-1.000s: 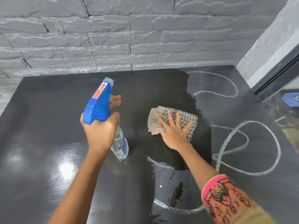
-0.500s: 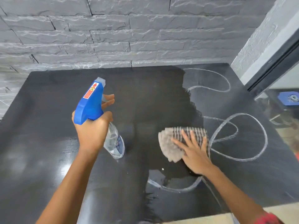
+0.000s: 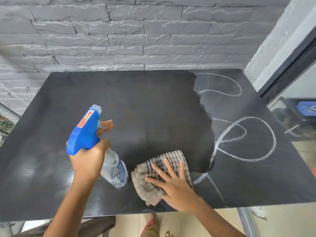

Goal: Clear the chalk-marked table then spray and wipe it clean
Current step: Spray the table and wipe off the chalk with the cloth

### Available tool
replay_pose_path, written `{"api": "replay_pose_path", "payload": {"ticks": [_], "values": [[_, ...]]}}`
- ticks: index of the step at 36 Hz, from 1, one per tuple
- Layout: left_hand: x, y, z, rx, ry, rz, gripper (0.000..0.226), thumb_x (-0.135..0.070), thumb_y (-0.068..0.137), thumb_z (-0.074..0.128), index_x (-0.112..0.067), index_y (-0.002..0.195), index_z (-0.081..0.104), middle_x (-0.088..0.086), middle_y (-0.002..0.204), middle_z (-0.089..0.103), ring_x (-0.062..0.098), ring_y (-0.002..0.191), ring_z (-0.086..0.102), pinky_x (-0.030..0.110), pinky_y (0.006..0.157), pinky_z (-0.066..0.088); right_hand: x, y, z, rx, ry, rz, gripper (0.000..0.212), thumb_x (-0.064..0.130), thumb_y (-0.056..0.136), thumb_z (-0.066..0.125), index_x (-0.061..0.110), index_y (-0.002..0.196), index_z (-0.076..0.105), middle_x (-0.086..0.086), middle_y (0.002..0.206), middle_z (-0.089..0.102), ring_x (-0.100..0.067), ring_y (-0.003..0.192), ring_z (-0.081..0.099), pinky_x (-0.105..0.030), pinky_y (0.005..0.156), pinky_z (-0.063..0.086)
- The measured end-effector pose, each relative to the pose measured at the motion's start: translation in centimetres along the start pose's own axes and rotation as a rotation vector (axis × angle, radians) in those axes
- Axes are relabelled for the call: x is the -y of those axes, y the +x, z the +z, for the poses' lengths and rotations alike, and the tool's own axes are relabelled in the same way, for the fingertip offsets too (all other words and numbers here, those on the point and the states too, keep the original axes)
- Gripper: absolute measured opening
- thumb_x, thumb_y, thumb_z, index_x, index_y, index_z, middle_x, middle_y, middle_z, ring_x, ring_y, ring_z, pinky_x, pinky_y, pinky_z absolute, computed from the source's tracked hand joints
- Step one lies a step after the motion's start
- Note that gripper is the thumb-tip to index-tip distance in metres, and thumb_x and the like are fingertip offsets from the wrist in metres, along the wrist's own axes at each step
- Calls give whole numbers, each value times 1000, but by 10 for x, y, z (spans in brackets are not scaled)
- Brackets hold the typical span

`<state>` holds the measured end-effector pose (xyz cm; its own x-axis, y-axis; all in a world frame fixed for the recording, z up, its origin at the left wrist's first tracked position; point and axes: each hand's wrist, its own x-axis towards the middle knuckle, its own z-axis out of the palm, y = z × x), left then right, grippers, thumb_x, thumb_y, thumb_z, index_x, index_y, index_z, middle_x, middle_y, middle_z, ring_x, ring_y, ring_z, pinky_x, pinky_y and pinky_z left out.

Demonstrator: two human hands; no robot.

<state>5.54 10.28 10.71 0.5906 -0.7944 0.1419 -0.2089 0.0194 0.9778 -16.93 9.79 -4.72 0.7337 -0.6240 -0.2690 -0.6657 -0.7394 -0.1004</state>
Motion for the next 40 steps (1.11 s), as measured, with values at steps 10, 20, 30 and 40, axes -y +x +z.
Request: {"api": "replay_pose_path", "payload": {"ticks": [10, 20, 30, 40], "values": [[8, -9, 2, 10, 2, 19, 40, -2, 58, 46, -36, 73, 62, -19, 92, 71, 10, 99, 67, 33, 78, 49, -74, -42, 1, -40, 157, 519, 65, 44, 77, 6, 56, 140, -3, 15, 156, -11, -23, 144, -17, -66, 104, -12], [12, -13, 7, -47, -52, 80, 34, -1, 62, 46, -31, 74, 57, -14, 85, 69, 18, 96, 68, 25, 77, 49, 32, -9, -7, 19, 73, 226, 60, 48, 77, 29, 51, 137, 33, 3, 154, 27, -46, 136, 24, -79, 97, 13], [12, -13, 10, -66, -43, 44, 33, -5, 63, 45, 0, 91, 61, -13, 85, 65, -6, 76, 62, 10, 63, 45, -18, -107, 33, -23, 40, 281, 76, 37, 72, 37, 54, 142, 13, 14, 157, 15, -29, 142, 14, -65, 103, 9], [13, -12, 10, -59, -71, 39, 35, -4, 63, 46, 6, 92, 64, -27, 73, 65, -7, 70, 61, 10, 59, 44, 25, -8, -4, -24, 168, 326, 62, 57, 82, 9, 53, 143, 3, 5, 154, -22, -44, 137, -24, -72, 93, -24]]}}
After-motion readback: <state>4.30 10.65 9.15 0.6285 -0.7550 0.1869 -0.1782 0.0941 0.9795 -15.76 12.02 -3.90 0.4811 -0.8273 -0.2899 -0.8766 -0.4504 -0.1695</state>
